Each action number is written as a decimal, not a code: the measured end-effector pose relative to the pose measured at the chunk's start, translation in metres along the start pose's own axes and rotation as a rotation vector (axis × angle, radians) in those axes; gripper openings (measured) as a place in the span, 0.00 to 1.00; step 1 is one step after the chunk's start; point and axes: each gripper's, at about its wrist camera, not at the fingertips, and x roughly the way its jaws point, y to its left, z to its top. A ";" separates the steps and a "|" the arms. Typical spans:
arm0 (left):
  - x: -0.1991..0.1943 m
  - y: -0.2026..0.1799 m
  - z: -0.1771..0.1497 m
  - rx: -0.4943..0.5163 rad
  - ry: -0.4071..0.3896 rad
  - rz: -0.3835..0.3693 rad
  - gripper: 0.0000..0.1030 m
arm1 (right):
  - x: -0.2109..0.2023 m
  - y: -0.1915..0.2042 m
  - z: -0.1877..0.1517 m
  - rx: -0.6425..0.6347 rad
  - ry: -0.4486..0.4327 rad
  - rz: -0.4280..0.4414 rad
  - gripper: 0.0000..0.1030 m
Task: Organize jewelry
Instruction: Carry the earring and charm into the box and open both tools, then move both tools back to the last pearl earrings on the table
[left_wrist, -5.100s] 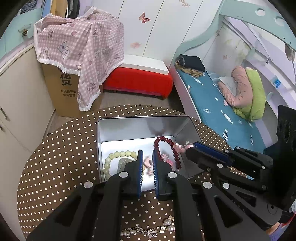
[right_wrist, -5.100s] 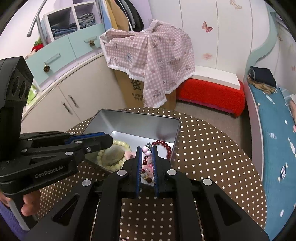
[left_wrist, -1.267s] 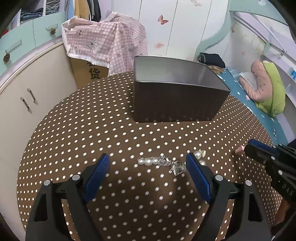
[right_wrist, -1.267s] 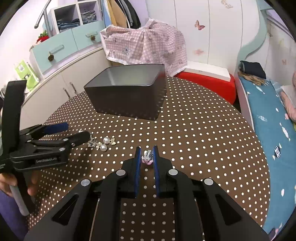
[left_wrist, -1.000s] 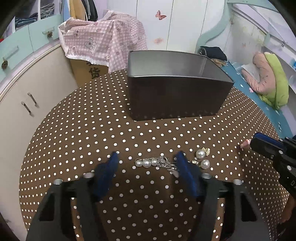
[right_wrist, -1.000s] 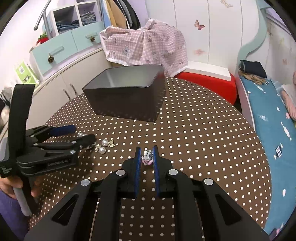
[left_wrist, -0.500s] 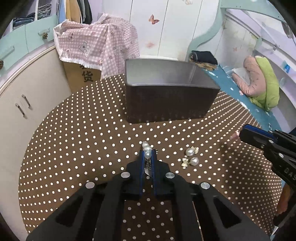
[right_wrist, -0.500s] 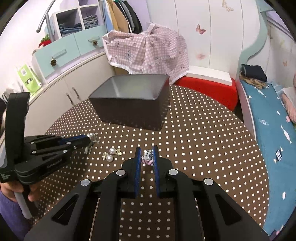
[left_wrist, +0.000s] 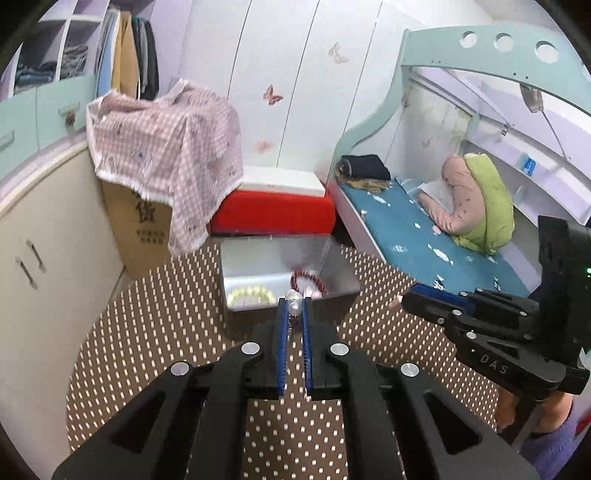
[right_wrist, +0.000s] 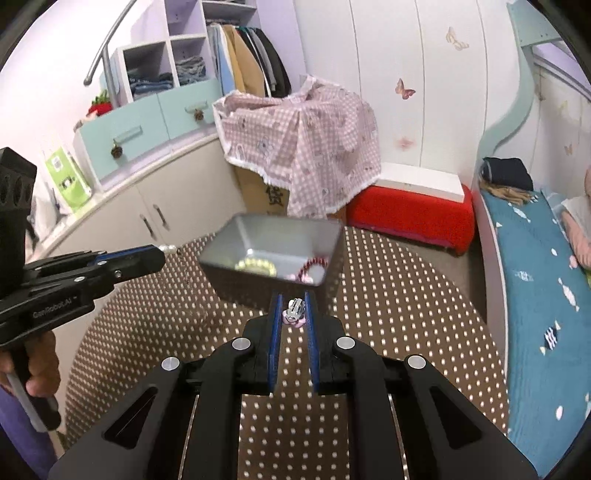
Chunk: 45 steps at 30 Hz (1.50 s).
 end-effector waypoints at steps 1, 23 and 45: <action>0.000 -0.001 0.007 0.007 -0.005 -0.004 0.05 | 0.000 -0.001 0.006 0.004 -0.005 0.004 0.13; 0.065 0.014 0.056 -0.012 0.086 -0.036 0.06 | 0.074 -0.007 0.058 0.079 0.071 0.090 0.13; 0.095 0.025 0.033 -0.044 0.173 0.018 0.37 | 0.104 -0.009 0.040 0.104 0.134 0.083 0.15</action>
